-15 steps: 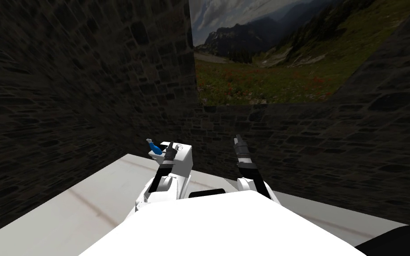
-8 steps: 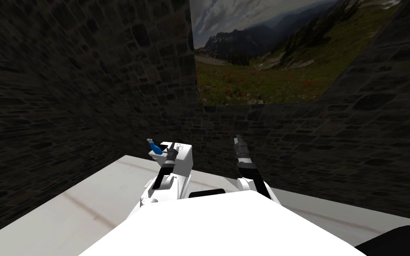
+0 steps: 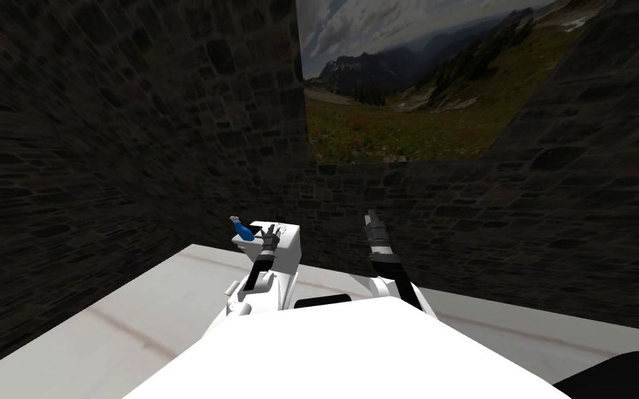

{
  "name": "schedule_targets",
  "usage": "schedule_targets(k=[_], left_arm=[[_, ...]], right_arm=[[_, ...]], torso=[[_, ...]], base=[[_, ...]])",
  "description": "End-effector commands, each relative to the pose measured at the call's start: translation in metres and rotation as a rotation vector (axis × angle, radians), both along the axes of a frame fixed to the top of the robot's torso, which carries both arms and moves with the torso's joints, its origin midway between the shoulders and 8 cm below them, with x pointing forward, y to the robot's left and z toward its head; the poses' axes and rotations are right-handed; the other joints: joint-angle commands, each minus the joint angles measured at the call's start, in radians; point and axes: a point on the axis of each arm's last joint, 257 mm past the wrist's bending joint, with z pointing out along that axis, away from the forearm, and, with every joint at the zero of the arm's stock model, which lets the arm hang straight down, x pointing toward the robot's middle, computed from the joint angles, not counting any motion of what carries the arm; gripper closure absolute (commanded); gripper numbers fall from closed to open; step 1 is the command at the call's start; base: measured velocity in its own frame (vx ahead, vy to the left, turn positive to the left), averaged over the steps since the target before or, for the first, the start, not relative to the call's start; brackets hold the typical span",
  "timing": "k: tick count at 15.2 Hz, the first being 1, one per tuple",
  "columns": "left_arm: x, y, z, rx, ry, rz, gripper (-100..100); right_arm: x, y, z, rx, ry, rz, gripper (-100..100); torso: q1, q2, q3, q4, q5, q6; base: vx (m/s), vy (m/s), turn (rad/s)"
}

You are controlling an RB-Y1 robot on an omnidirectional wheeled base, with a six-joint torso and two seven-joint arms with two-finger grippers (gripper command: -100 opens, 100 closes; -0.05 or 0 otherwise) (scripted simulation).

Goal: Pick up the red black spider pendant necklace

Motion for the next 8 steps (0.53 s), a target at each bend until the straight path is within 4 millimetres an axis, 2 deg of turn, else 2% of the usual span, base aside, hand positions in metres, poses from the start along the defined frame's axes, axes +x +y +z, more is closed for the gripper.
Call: schedule_targets(k=[1, 8], left_arm=[[0.003, 0.002, -0.012, -0.011, 0.025, 0.008, -100], [0.014, 0.005, -0.045, -0.051, 0.085, 0.029, -100]], right_arm=[[0.000, 0.000, 0.000, 0.000, 0.000, 0.000, 0], [0.000, 0.000, 0.000, 0.000, 0.000, 0.000, 0]], torso=[[0.000, 0.000, 0.000, 0.000, 0.000, 0.000], [-0.001, -0.001, -0.001, 0.000, 0.000, 0.000]], base=[[-0.027, 0.052, -0.061], [-0.011, 0.038, -0.037]])
